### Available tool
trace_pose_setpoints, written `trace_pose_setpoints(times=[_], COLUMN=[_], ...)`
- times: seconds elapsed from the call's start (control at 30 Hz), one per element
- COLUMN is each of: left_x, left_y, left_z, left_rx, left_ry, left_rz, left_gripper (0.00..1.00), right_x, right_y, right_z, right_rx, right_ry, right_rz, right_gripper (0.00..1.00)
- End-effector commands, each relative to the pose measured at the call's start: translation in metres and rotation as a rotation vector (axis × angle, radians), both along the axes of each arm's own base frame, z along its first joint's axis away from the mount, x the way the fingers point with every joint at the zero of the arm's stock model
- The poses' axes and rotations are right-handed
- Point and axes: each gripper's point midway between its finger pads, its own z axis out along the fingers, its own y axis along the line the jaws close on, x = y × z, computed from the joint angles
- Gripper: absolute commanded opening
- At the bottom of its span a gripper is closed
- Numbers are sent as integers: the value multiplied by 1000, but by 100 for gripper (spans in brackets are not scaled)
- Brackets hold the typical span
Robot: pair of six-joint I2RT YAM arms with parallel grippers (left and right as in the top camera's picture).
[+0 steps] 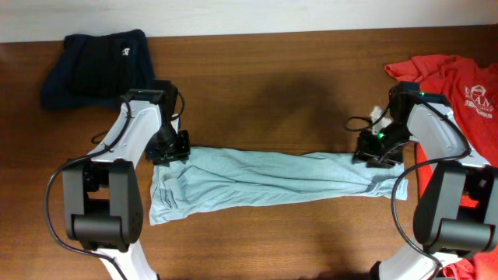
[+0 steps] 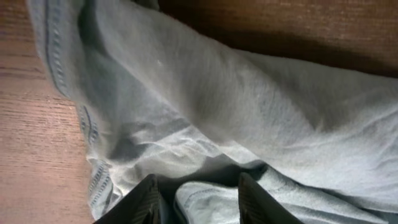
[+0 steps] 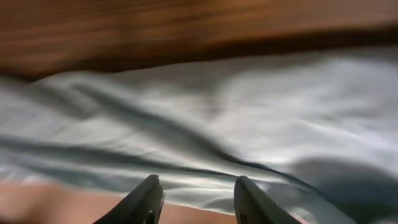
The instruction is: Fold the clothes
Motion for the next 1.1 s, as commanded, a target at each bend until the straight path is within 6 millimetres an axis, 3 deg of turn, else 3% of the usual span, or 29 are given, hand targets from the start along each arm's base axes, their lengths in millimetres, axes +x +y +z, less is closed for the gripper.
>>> trace_pose_setpoints(times=[0.0,0.27,0.5,0.63,0.83,1.07], left_x=[1,22,23,19,15,17], left_y=[0,-7,-1,0,2,6], left_z=[-2,-4,-5,-10,-15,-15], left_rx=[-1,-38,-4,-2,10,34], left_ry=[-5,-90,-95,-86,-76,-86], left_rz=[-3,-1,-4,-4,-5,-5], left_gripper=[42,42,42,42,42,42], right_x=[16,30,29,23,9,9], right_y=[26,30,29,13,-31,-53], right_z=[18,12,-6,-16,-28,-29], right_rx=[177,162,53,-43,-261,-282], right_ry=[-133,-190,-162,-115,-15,-15], right_rz=[113,155,211,183,68,3], right_gripper=[43,43,43,43,43,45])
